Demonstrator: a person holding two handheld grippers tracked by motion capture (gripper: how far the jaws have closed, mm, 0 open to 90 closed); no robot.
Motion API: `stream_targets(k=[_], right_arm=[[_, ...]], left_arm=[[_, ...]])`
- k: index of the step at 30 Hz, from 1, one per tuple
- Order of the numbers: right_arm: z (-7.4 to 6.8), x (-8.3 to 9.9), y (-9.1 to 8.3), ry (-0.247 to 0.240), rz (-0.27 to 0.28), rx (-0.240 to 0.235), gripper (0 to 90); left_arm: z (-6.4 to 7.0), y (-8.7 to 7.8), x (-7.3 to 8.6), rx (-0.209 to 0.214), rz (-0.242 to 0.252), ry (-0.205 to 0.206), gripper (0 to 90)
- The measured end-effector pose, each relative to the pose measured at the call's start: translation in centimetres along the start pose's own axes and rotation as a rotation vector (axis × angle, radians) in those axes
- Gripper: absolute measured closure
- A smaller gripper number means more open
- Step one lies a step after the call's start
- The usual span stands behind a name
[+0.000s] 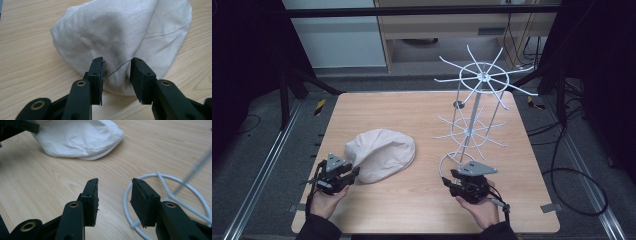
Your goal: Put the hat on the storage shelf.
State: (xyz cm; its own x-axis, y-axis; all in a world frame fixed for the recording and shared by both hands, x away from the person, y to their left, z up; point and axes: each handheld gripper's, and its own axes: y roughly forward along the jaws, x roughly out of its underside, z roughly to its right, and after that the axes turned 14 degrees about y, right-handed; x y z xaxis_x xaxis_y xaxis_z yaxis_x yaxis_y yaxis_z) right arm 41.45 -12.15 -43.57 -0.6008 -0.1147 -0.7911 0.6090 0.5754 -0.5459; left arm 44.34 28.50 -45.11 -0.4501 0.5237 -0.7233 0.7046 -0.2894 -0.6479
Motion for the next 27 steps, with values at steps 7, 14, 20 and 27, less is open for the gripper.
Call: stream_targets(k=[7, 14, 20, 27], right_arm=[[-2.8, -2.4, 4.5, -0.040, 0.004, -0.024, 54.3], [-3.9, -2.6, 6.6, -0.066, 0.007, -0.021, 52.8], [-4.1, -2.5, 7.3, -0.074, 0.036, -0.003, 50.9], [-5.0, -2.3, 9.1, -0.088, 0.067, 0.010, 49.3]], left_arm=[[-0.2, -0.3, 0.3, 0.000, -0.005, -0.012, 75.4], [-0.5, -0.2, 0.4, -0.007, -0.012, -0.012, 85.1], [-0.8, -0.1, 0.5, -0.021, -0.015, -0.021, 86.8], [-1.6, 0.0, 0.6, -0.042, -0.020, -0.037, 87.6]])
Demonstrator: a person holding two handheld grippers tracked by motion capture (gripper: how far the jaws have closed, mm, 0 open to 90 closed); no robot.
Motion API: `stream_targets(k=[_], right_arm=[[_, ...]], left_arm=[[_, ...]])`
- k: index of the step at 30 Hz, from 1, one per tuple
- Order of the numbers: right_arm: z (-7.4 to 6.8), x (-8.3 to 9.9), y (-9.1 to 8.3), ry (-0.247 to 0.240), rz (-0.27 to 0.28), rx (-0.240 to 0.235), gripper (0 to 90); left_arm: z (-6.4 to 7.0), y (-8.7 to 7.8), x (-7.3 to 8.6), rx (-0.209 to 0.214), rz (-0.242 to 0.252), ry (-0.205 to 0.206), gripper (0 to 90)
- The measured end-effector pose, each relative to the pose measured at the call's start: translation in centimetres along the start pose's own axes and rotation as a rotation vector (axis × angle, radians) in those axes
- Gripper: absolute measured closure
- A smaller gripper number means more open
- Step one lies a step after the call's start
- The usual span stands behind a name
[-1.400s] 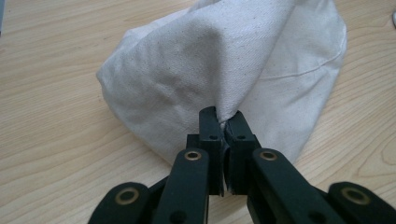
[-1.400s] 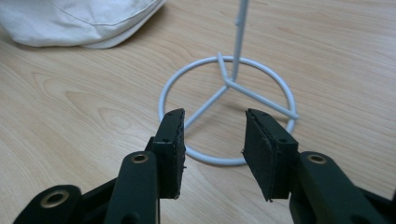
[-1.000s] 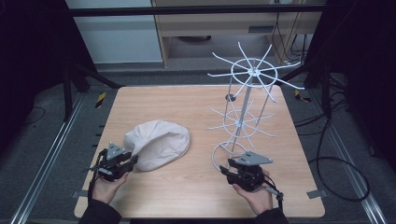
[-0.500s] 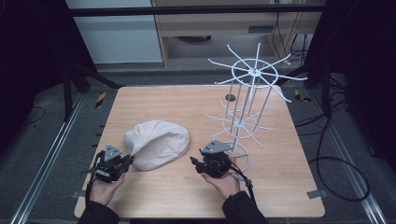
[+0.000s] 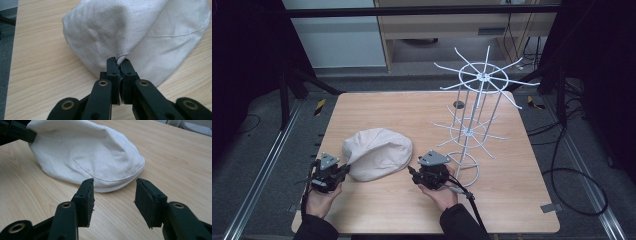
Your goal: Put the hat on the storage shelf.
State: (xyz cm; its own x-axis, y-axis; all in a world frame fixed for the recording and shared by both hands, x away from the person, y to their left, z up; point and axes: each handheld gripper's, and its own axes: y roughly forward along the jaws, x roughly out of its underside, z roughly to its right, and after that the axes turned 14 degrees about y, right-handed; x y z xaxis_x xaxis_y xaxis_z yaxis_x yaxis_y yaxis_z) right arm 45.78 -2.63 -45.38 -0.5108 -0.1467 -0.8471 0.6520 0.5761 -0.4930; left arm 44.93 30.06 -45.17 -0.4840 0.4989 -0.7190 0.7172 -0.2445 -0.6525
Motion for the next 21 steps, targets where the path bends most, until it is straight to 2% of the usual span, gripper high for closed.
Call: stream_targets(k=[4, 8, 9, 12, 15, 16, 17, 21], right_arm=[[-0.6, -0.1, 1.0, -0.002, 0.007, 0.004, 47.9], [-1.4, -0.2, 2.7, -0.004, 0.015, 0.016, 46.9], [-1.6, -0.3, 3.6, 0.003, 0.017, 0.026, 46.3], [-1.7, -0.4, 4.4, 0.016, 0.019, 0.029, 45.8], [-1.6, -0.4, 5.6, 0.014, 0.006, 0.051, 44.2], [-1.2, -0.5, 6.4, 0.012, -0.006, 0.073, 42.6], [-1.2, -0.5, 6.4, 0.012, -0.006, 0.073, 42.6], [-0.4, -1.1, 7.5, 0.043, -0.001, 0.094, 41.0]], left_arm=[[-0.4, 0.2, 0.1, -0.010, -0.004, -0.005, 87.9], [-0.7, 0.4, 0.1, -0.017, -0.007, -0.010, 88.0], [-0.8, 0.4, 0.1, -0.018, -0.007, -0.010, 88.0], [-0.9, 0.4, 0.1, -0.019, -0.008, -0.010, 88.1], [-0.9, 0.5, 0.1, -0.020, -0.010, -0.006, 88.2], [-0.9, 0.6, 0.1, -0.022, -0.012, -0.006, 88.2], [-0.9, 0.6, 0.1, -0.022, -0.012, -0.006, 88.2], [-1.0, 0.7, 0.1, -0.021, -0.014, -0.005, 88.3]])
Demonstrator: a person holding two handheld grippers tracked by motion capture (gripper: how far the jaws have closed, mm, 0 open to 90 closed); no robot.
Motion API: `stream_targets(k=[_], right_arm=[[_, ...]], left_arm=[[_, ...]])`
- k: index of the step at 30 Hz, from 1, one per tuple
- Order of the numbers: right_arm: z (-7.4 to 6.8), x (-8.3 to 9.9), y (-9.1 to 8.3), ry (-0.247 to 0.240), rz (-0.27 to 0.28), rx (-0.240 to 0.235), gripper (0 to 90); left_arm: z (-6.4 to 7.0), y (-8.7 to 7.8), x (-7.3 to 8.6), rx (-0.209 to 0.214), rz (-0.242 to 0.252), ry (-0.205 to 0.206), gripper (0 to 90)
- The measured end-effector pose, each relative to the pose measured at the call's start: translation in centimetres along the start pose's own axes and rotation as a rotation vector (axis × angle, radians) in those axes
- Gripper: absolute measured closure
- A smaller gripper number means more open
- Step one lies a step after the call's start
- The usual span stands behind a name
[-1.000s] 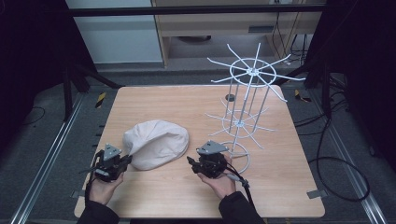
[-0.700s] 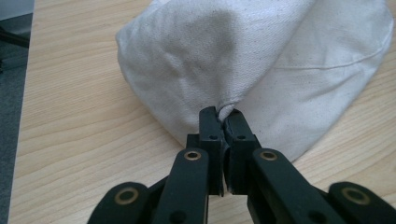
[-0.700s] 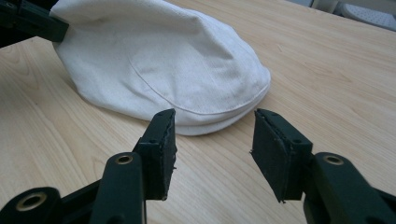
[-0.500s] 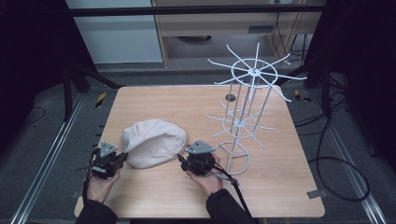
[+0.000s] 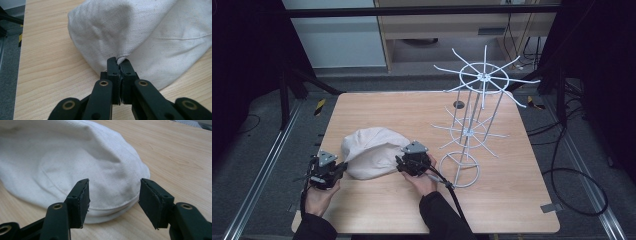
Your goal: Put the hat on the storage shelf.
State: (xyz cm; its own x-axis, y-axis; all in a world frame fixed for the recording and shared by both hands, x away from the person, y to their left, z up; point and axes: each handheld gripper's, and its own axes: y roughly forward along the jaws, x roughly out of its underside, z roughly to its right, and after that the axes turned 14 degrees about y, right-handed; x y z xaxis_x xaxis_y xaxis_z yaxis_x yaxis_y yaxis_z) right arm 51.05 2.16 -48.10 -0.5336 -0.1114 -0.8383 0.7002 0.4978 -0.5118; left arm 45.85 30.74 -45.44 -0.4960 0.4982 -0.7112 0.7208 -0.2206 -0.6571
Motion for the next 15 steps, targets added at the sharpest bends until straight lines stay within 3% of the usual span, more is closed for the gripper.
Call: stream_targets(k=[8, 15], right_arm=[[0.4, -0.5, 1.2, 0.006, -0.030, 0.002, 43.5], [0.4, -0.4, 1.8, -0.010, -0.067, 0.056, 54.7]], left_arm=[[0.0, 0.1, 0.0, 0.002, -0.001, 0.004, 88.5], [0.0, 0.3, -0.1, 0.009, -0.006, 0.010, 88.6]])
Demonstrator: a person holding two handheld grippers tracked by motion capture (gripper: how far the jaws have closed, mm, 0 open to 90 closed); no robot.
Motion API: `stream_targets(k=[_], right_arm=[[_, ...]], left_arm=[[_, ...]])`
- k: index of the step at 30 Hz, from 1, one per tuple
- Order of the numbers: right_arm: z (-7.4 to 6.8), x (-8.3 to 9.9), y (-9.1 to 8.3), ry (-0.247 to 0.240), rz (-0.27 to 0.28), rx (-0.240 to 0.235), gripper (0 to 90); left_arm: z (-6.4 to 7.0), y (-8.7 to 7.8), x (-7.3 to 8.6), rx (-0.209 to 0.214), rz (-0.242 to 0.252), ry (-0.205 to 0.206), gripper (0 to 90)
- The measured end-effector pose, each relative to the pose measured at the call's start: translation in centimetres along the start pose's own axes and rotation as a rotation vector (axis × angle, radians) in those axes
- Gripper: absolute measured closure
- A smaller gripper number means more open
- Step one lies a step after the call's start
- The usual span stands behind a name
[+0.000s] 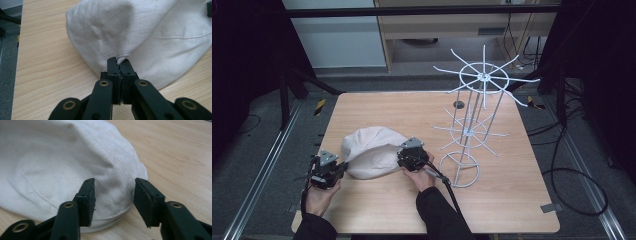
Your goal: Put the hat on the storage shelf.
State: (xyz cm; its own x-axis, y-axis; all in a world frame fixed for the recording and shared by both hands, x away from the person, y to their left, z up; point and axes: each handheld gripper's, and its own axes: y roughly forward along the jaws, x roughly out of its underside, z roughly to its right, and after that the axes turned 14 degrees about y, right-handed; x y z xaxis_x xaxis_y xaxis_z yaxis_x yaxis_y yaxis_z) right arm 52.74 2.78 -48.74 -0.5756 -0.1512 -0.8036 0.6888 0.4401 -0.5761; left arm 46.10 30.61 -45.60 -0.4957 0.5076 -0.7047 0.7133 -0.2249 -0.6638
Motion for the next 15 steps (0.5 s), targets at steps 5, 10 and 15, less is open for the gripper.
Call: stream_targets(k=[5, 10, 15], right_arm=[[0.09, -0.07, 0.19, 0.023, -0.022, 0.014, 73.4], [0.04, -0.06, 0.20, 0.016, -0.037, -0.004, 88.7], [0.26, -0.14, -0.13, 0.010, -0.037, -0.023, 90.0]], left_arm=[[-0.01, 0.09, 0.00, 0.002, -0.002, 0.004, 88.7], [0.15, 0.19, -0.01, 0.001, -0.006, 0.011, 88.8], [0.14, 0.20, 0.03, 0.001, -0.001, 0.011, 88.7]])
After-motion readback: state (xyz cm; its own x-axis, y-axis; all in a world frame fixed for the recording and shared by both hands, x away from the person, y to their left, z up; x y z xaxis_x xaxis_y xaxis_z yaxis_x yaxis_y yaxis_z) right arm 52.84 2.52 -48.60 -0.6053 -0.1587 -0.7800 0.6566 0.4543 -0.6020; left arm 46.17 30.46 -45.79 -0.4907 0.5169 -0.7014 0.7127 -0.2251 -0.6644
